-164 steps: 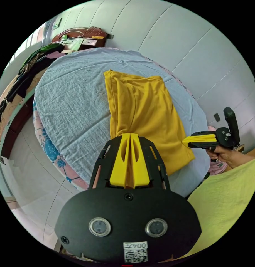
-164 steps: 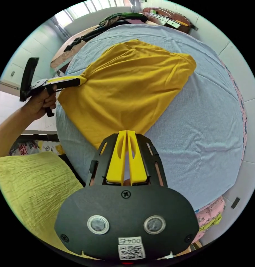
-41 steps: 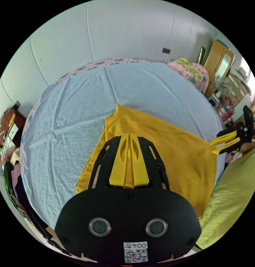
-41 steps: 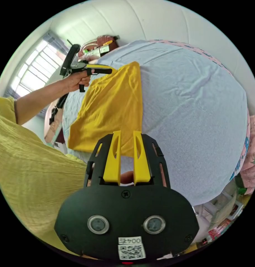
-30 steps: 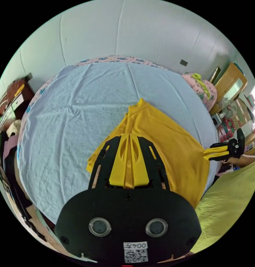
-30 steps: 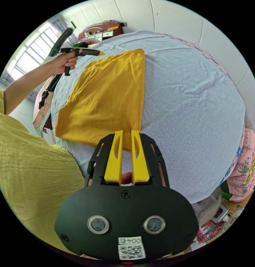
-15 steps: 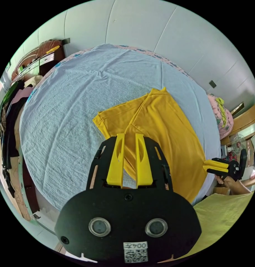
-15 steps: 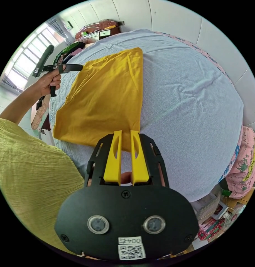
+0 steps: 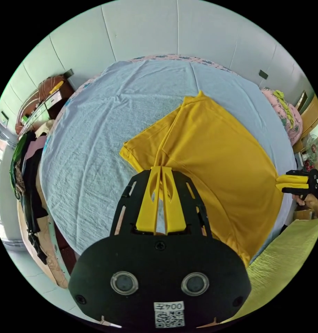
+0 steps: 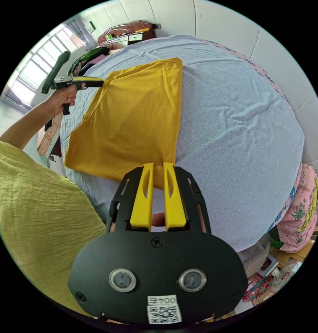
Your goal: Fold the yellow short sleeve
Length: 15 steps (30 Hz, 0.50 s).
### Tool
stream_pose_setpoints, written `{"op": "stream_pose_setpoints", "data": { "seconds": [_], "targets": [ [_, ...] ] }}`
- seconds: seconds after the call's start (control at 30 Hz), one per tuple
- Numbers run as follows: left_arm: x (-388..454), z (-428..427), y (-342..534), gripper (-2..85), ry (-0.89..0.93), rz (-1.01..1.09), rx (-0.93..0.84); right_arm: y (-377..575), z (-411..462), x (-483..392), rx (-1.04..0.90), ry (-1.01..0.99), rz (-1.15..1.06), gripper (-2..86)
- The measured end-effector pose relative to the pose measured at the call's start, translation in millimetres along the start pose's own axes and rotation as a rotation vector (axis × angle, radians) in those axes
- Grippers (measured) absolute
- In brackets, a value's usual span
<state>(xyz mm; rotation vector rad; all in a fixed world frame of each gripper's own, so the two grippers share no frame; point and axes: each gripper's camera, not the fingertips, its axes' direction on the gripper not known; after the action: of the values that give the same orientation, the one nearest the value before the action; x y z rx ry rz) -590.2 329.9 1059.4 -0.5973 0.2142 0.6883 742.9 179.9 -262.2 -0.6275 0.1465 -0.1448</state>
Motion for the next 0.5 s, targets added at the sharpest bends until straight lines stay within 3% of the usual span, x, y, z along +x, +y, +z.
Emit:
{"op": "stream_pose_setpoints", "data": {
  "seconds": [0.2, 0.33, 0.5],
  "targets": [
    [-15.1, -15.4, 23.9, 1.0, 0.109, -0.035, 0.061, -2.4, 1.2, 5.0, -0.001, -0.008, 0.009, 6.0],
    [-20.2, -51.4, 37.0, 1.1, 0.061, -0.103, 0.163, -3.6, 1.0, 7.7, -0.004, 0.001, 0.005, 6.0],
    [8.1, -52.4, 28.0, 0.7, 0.095, 0.072, 0.185, -3.9, -0.1, 12.7, -0.004, 0.007, 0.005, 5.9]
  ]
}}
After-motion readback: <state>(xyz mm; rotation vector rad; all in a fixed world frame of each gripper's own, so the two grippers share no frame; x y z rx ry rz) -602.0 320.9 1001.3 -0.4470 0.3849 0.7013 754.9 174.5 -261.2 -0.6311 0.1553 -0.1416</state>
